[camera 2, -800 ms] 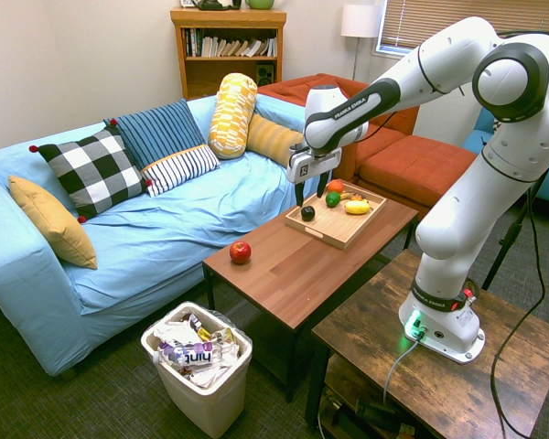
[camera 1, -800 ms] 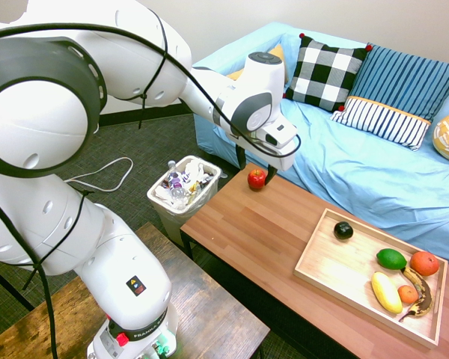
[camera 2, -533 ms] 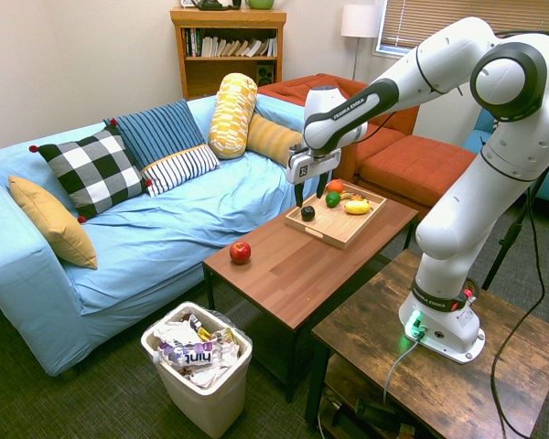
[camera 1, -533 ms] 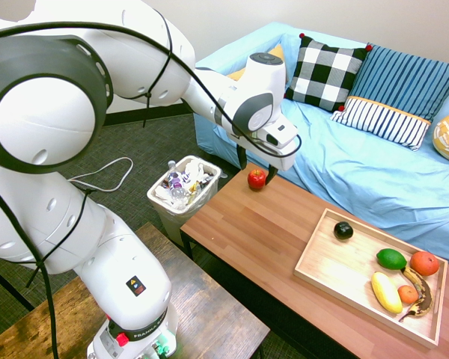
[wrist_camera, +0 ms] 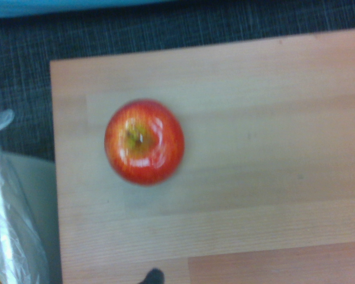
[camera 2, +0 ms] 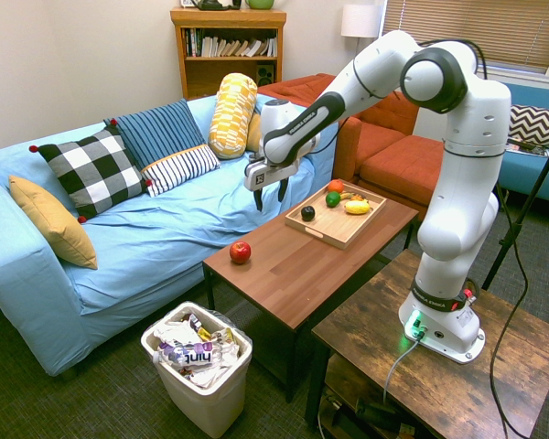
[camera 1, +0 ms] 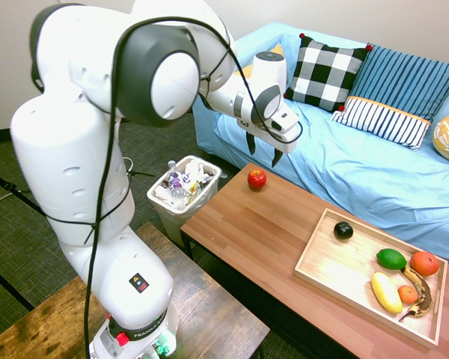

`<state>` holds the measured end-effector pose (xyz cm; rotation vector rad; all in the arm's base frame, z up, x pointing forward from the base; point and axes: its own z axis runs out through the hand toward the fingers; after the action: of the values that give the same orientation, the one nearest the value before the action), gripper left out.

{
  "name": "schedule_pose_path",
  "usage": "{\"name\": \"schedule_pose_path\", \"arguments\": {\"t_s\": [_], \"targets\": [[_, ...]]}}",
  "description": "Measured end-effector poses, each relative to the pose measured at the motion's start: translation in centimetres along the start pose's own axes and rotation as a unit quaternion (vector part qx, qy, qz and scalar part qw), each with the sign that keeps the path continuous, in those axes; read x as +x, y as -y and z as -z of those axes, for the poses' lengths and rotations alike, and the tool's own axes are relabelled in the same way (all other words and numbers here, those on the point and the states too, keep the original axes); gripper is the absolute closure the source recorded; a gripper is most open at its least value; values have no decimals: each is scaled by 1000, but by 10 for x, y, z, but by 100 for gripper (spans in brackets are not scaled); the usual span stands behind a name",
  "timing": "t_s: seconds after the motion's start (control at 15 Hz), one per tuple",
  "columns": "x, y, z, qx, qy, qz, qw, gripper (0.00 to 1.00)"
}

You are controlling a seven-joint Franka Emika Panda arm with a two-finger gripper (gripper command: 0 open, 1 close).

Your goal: Put the apple in the tray

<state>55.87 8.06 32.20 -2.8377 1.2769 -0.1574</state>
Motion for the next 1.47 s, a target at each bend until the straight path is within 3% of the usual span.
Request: {"name": "schedule_pose_path", "arguments": {"t_s": [0.53, 1.47], "targets": [[4, 100, -99, -35, 19, -9, 999, 0], [1, 114, -196, -96, 38, -21, 994, 0]]}}
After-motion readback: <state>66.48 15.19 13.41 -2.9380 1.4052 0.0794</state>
